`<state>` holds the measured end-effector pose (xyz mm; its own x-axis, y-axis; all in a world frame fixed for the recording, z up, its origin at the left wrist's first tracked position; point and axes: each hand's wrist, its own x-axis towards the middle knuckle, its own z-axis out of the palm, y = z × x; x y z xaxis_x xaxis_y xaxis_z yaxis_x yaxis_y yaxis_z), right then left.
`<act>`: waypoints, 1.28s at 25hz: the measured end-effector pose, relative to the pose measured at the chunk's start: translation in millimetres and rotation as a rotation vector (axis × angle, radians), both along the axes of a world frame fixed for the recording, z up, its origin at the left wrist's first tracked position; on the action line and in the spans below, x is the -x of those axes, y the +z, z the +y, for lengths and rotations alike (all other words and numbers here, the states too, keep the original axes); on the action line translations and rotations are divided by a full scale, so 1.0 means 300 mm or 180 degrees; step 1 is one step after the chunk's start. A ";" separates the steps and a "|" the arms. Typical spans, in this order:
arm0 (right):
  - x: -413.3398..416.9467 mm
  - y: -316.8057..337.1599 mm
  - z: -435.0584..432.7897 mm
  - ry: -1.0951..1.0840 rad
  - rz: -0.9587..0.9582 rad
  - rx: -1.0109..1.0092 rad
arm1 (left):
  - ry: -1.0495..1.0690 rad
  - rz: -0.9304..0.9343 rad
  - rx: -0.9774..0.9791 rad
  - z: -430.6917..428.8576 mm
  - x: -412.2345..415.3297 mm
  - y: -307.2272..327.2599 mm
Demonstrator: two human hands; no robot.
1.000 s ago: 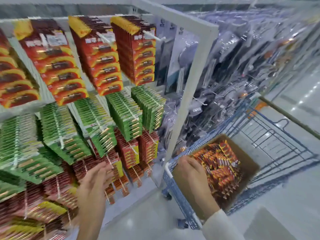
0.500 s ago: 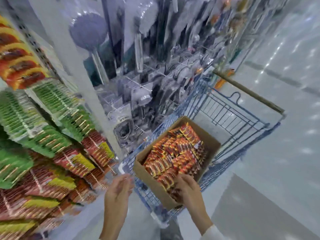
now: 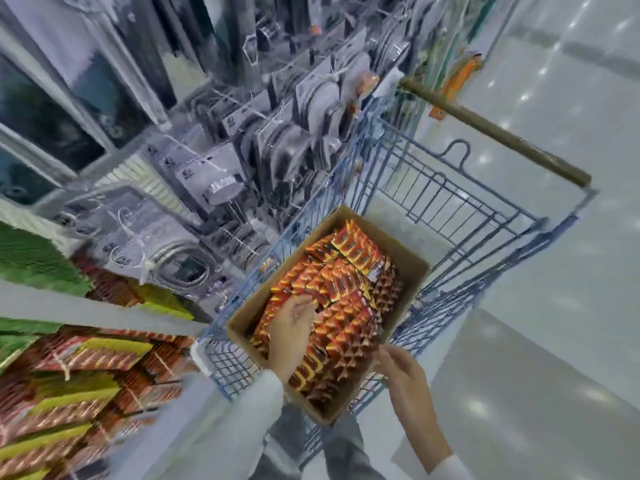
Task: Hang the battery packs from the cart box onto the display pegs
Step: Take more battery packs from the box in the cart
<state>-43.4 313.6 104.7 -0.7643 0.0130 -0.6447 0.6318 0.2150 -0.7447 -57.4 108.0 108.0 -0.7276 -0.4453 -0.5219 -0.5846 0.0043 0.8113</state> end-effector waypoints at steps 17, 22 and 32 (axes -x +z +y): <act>0.158 -0.076 -0.029 -0.0661 -0.0599 0.0223 | -0.4653 -0.0224 0.3822 0.071 0.943 -0.583; 0.169 -0.077 -0.036 -0.0531 -0.0697 0.0138 | -0.4082 0.0068 0.3839 0.048 0.906 -0.511; 0.437 -0.225 -0.182 -0.0446 -0.1232 0.0285 | 0.0012 -0.0265 -0.0228 -0.198 0.316 -0.119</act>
